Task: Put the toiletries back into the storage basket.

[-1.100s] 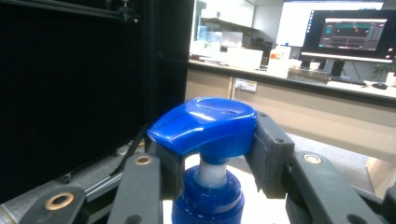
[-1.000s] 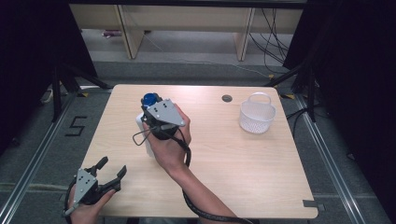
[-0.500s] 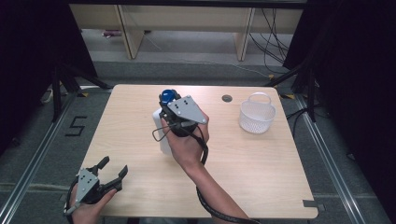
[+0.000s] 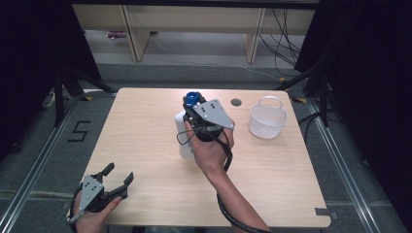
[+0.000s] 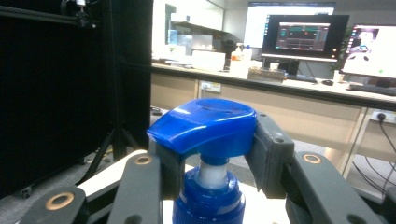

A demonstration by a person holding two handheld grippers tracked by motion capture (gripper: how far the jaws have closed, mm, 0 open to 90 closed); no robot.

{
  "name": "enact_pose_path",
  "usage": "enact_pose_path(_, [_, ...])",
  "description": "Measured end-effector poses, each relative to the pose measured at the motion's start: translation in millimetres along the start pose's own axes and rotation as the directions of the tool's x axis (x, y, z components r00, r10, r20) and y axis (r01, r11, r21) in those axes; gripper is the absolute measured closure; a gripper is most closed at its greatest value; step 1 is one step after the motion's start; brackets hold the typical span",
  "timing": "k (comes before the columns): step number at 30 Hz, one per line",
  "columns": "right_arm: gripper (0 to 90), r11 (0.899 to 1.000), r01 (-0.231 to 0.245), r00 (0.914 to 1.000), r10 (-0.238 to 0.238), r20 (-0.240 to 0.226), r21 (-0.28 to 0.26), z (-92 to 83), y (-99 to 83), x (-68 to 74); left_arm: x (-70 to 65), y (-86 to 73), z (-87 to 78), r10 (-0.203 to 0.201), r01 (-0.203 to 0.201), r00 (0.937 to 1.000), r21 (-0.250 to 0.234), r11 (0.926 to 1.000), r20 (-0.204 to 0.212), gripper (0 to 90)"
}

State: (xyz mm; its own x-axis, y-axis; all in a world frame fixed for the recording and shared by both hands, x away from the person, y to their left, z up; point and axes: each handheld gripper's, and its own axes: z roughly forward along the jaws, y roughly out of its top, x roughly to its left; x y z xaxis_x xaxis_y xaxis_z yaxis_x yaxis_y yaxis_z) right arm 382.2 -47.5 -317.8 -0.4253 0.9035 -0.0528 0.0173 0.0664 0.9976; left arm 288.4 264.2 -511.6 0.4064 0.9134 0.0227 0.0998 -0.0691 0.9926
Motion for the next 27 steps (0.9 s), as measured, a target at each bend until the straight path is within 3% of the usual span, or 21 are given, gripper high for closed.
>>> enact_pose_path(27, [60.5, 1.000, -0.019, 0.9933, 0.018, 0.114, 0.006, -29.5, -1.6, -63.2, -3.6, -1.8, 6.1, 0.008, -0.008, 0.9999, 0.016, 0.9998, 0.008, 23.8])
